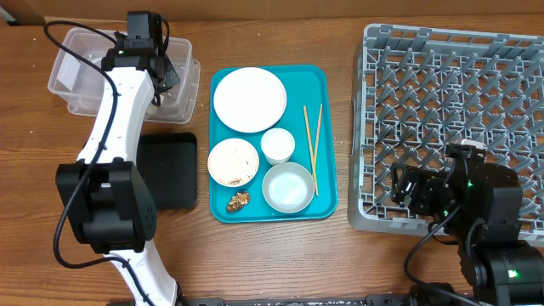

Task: Sort waste into correct bins and load items into the dishwasher
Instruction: 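Drop the red wrapper into the clear plastic bin with left gripper, then reach the left gripper to the tray and grasp the white paper cup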

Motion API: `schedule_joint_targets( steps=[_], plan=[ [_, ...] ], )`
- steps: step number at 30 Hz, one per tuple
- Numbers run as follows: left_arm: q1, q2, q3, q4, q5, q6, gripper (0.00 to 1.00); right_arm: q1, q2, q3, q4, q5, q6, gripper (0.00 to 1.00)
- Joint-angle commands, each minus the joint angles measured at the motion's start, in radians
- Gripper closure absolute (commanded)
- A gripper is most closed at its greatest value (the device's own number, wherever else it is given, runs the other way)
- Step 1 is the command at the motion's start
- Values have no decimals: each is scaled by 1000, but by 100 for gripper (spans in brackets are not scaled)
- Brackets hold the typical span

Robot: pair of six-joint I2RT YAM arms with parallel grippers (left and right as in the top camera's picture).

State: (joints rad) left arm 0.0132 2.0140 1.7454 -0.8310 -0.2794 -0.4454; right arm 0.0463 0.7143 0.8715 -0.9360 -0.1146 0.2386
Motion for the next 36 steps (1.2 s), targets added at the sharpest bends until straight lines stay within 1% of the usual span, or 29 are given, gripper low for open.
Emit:
schedule_joint_targets(
  steps=[1,2,3,4,8,11,13,14,15,17,24,30,36],
  plan=[
    [-1,0,3,0,12,4,38,-3,-5,32,3,8,-3,0],
    [-1,0,3,-5,16,4,41,-3,-5,32,3,8,-3,0],
    [-1,0,3,-15,27,4,48,-3,-5,32,3,8,-3,0],
    [-1,0,3,-23,40,4,51,-3,-5,32,3,8,-3,0],
    [-2,2,3,-44,98,3,58,-3,-5,32,3,8,-3,0],
    [-1,5,3,-48,101,3,62,-3,-5,32,2,8,-3,0],
    [-1,9,3,-48,101,-5,70,-3,-5,32,-2,8,-3,0],
    [-2,10,2,-48,104,-7,77,-3,-5,32,-2,8,-2,0],
    [-2,12,0,-47,110,-7,82,-3,-5,32,-2,8,-2,0],
    [-2,15,-4,-47,123,-7,87,-3,-5,32,-2,8,-3,0],
    [-9,51,-10,-55,145,-7,89,-3,-5,32,-2,8,-3,0],
    [-25,72,-10,-50,204,-7,88,-3,-5,32,-2,8,-2,0],
    [-40,73,-10,-13,285,-7,85,-3,-5,32,-2,8,-2,0]
  ],
)
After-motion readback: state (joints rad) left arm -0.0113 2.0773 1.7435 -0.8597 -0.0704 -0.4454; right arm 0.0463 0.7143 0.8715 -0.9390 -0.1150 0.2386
